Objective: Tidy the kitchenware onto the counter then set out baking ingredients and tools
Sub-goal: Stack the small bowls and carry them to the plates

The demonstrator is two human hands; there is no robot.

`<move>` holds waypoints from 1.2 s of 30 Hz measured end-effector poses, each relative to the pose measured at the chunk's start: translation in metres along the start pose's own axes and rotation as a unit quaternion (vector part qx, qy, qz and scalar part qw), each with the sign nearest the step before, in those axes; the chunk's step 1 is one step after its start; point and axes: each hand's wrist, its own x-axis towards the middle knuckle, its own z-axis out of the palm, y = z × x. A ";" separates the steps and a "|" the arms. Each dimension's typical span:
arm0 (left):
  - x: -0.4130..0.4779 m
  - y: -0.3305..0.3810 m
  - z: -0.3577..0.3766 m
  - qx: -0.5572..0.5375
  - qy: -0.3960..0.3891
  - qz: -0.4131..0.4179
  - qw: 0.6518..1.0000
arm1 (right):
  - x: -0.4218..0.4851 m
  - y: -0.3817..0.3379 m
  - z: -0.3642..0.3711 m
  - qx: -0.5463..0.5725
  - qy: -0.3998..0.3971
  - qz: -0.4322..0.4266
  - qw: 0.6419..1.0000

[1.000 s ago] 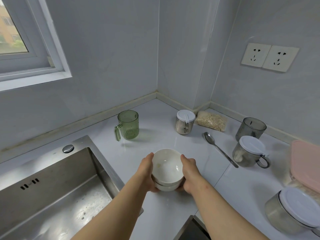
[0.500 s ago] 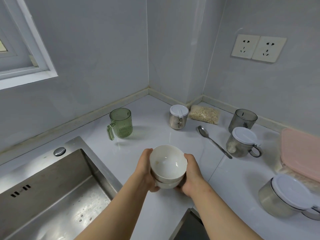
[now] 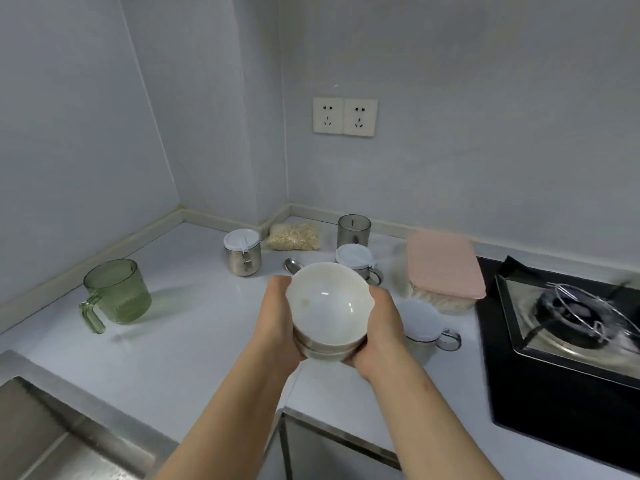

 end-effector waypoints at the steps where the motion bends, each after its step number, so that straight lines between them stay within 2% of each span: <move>1: -0.004 -0.007 0.017 -0.009 -0.027 -0.010 1.000 | -0.009 -0.010 -0.017 0.012 0.010 -0.015 1.000; 6: -0.028 -0.059 0.100 -0.036 -0.113 -0.054 0.991 | -0.057 -0.047 -0.111 0.055 0.054 -0.065 0.995; 8: -0.032 -0.068 0.114 -0.022 -0.103 -0.036 0.994 | -0.067 -0.052 -0.126 0.079 0.073 -0.056 0.993; 9: -0.082 -0.123 0.186 -0.013 -0.161 -0.080 0.984 | -0.111 -0.069 -0.223 0.107 0.135 -0.096 0.980; 10: -0.095 -0.132 0.201 -0.014 -0.180 -0.107 0.978 | -0.116 -0.070 -0.241 0.104 0.155 -0.116 0.976; 11: -0.093 -0.140 0.205 0.003 -0.162 -0.105 0.981 | -0.121 -0.072 -0.247 0.108 0.142 -0.112 0.978; 16: -0.153 -0.208 0.282 0.038 -0.236 -0.192 0.952 | -0.182 -0.077 -0.353 0.139 0.228 -0.135 0.954; 20: -0.196 -0.256 0.339 0.100 -0.240 -0.248 0.933 | -0.226 -0.081 -0.431 0.187 0.272 -0.154 0.932; 29: -0.240 -0.339 0.460 0.183 -0.312 -0.243 0.900 | -0.262 -0.102 -0.567 0.268 0.352 -0.189 0.876; 36: -0.227 -0.400 0.579 0.197 -0.370 -0.257 0.871 | -0.261 -0.163 -0.669 0.314 0.359 -0.228 0.849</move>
